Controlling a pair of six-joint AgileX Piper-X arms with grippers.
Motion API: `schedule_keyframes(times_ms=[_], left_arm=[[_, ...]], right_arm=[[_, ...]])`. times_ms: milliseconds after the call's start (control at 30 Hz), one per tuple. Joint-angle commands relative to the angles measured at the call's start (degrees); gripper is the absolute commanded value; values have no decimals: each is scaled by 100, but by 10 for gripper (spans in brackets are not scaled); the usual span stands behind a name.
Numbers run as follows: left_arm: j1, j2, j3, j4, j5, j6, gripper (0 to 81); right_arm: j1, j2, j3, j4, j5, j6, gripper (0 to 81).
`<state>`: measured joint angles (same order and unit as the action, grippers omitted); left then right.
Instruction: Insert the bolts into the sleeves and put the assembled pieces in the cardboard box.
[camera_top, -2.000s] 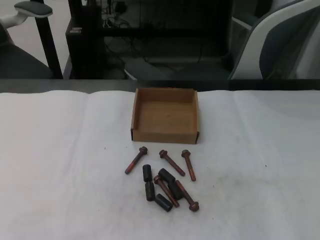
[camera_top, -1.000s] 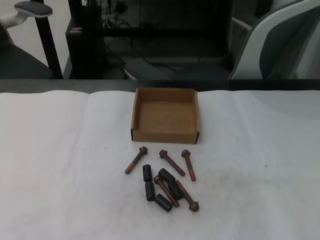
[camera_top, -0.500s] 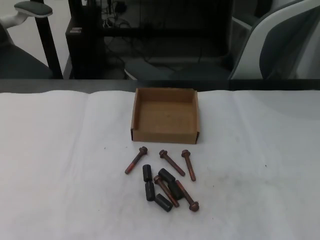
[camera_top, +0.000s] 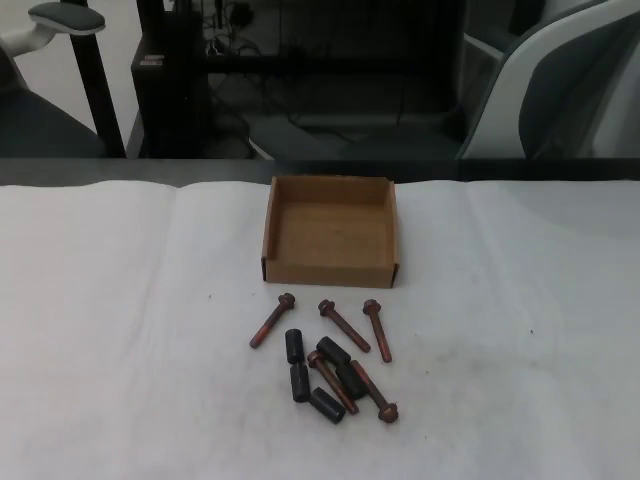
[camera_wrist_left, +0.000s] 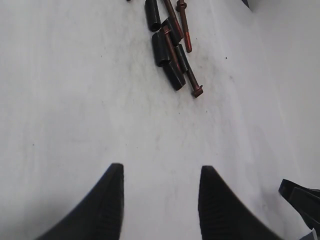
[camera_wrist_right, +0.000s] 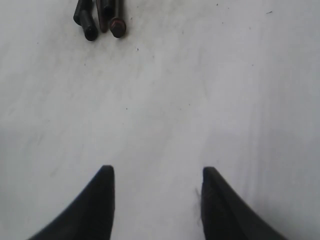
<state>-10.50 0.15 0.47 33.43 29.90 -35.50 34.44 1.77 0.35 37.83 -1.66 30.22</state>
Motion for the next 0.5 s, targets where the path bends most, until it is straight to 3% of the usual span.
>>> schedule_keyframes(times_ms=[0,467], left_arm=[[-7,-15,-47,6,-22,-10,473],[-7,-15,-47,-24,-27,-10,473]], right_arm=[[15,-20,-35,-3,47,-67,535],[15,-20,-35,-129,432,-67,535]])
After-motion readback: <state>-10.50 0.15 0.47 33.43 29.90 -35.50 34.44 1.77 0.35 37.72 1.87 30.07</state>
